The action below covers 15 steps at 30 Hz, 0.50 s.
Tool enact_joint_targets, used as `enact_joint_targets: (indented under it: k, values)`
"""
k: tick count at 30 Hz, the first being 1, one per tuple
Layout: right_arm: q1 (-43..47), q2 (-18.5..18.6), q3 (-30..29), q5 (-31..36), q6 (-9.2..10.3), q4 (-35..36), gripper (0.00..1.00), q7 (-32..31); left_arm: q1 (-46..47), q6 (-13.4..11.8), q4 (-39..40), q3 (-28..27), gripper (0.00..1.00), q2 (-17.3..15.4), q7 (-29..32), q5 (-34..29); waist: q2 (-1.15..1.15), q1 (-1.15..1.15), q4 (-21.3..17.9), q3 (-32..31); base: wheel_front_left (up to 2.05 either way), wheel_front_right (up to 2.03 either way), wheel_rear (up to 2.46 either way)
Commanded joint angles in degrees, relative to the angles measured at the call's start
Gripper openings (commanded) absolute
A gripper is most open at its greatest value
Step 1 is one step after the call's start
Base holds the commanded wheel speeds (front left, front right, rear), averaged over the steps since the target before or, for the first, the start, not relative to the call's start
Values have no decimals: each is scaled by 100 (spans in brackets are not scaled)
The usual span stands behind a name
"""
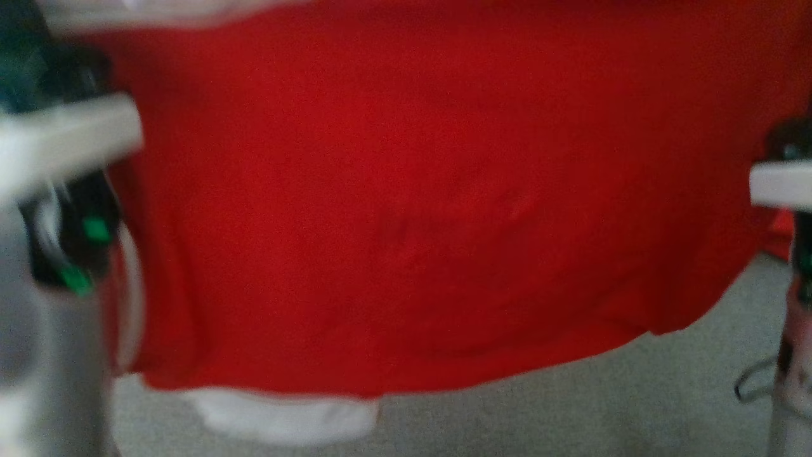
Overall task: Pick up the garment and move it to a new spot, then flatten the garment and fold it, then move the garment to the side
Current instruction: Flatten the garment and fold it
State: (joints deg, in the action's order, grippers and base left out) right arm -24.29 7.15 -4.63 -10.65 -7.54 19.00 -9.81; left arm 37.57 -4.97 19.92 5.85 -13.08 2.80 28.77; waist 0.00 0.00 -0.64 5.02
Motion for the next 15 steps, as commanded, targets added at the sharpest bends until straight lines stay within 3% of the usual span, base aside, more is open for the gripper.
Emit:
enact_joint_targets:
  k: [1,5,9,15]
  values:
    - [-406,-22,87,-51,5,110,0,-43,352,47,10,-203,0,-232,75,10,0,0,17,246,0,0,0]
    - [-1371,38,22,-241,5,-667,0,-136,1338,373,-1373,-42,0,-657,176,-307,0,0,57,815,0,0,0]
    - [-2734,186,120,-243,5,-1868,0,46,2550,659,-2840,164,0,-844,7,-605,0,0,76,1476,0,0,0]
    - [-4749,267,334,64,5,-3991,0,833,4359,770,-4753,269,0,-879,-677,-957,0,0,144,1955,0,0,0]
